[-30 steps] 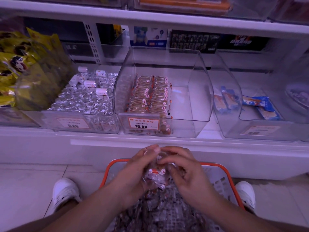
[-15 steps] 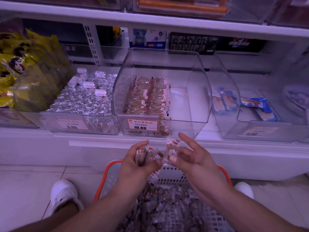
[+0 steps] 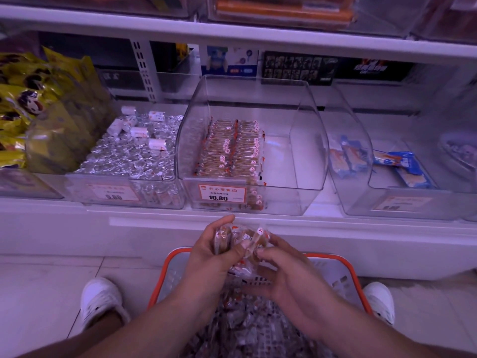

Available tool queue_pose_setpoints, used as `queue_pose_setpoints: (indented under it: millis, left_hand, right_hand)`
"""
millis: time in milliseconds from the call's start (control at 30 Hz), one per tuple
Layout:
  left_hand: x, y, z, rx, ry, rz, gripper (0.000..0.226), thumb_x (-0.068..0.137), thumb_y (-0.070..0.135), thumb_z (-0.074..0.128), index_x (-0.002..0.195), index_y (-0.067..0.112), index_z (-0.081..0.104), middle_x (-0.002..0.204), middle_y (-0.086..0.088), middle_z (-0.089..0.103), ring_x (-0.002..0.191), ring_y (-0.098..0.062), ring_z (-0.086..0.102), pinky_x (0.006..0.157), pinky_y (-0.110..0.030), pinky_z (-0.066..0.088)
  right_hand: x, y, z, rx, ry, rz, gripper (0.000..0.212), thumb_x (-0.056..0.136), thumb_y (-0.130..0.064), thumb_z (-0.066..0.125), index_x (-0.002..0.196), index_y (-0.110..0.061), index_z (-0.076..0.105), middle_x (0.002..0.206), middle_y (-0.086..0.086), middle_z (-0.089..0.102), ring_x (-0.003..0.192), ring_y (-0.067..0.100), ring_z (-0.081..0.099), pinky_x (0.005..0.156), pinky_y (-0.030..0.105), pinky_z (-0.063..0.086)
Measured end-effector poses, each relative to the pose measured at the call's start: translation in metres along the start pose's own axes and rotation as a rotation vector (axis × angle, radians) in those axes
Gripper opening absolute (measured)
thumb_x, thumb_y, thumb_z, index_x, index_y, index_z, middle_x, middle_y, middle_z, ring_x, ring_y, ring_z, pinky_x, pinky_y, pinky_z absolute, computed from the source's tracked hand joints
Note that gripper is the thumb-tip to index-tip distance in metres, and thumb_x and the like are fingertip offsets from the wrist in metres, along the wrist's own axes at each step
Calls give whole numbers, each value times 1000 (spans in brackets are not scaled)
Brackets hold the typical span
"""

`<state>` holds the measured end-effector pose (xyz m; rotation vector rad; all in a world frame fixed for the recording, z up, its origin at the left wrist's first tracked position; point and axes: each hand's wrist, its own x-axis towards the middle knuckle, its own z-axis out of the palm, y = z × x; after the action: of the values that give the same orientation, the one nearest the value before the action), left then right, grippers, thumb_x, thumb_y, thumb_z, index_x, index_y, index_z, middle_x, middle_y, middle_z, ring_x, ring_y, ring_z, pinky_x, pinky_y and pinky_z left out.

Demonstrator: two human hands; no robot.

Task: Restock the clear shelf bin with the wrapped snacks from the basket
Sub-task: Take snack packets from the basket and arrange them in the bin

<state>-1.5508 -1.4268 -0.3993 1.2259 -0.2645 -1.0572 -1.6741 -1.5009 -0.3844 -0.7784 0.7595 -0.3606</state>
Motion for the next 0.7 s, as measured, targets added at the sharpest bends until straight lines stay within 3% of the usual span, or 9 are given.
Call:
queue_pose_setpoints:
  millis: [133, 233, 333, 433, 500, 567, 633, 700]
  left_hand:
    - [-4, -2, 0, 101, -11, 4, 67, 76, -24, 64, 123, 24, 63, 103, -15, 75, 88, -26, 72, 72, -33, 56]
    - [-8, -3, 2, 324, -28, 124, 71, 74, -19, 71, 128, 25, 57, 93, -3, 77, 82, -11, 72, 69, -20, 55]
    - [-6, -4, 3, 372, -190, 123, 91, 67, -22, 77, 138, 23, 43, 90, 7, 75, 81, -5, 70, 71, -18, 53]
    - [-2, 1, 2, 293, -289, 54, 100, 55, -2, 83, 139, 32, 41, 106, 4, 74, 97, -11, 69, 83, -27, 54]
    - [2, 7, 2, 205, -219, 17, 90, 54, 16, 85, 135, 36, 50, 115, -3, 73, 106, -19, 67, 97, -37, 50]
    - [5, 8, 2, 238, -116, 43, 61, 70, 28, 87, 124, 40, 61, 115, -2, 73, 108, -21, 68, 102, -40, 49]
    - [5, 6, 0, 337, -7, 84, 28, 87, 37, 71, 113, 46, 65, 110, 3, 75, 105, -20, 68, 100, -43, 52]
    - [4, 3, -1, 332, 25, 62, 21, 93, 42, 60, 113, 46, 65, 110, 5, 75, 106, -22, 69, 102, -49, 50]
  right_hand:
    - [2, 3, 1, 59, -94, 65, 37, 86, -9, 54, 120, 1, 64, 115, 25, 67, 93, 32, 65, 95, 61, 45]
    - [4, 2, 0, 138, -163, 99, 41, 86, -8, 47, 122, 3, 64, 121, 25, 66, 94, 31, 62, 94, 59, 47]
    - [5, -4, -3, 248, -217, 125, 43, 84, -6, 43, 120, 1, 65, 125, 23, 64, 98, 31, 66, 85, 44, 54]
    - [6, -11, -10, 244, -234, 101, 44, 88, -4, 48, 129, 9, 57, 135, 29, 56, 123, 40, 55, 110, 53, 40]
    - [6, -14, -13, 187, -229, 74, 46, 87, 0, 52, 131, 14, 52, 135, 31, 54, 120, 42, 53, 110, 58, 37]
    - [5, -15, -15, 156, -223, 48, 47, 83, 4, 55, 130, 12, 53, 127, 29, 58, 107, 38, 60, 103, 58, 44]
    - [5, -17, -14, 136, -217, 29, 48, 81, 5, 56, 129, 7, 55, 122, 27, 62, 101, 37, 65, 102, 59, 45]
    - [4, -17, -11, 133, -210, 15, 49, 80, 6, 57, 129, 6, 56, 121, 26, 63, 100, 37, 65, 104, 60, 43]
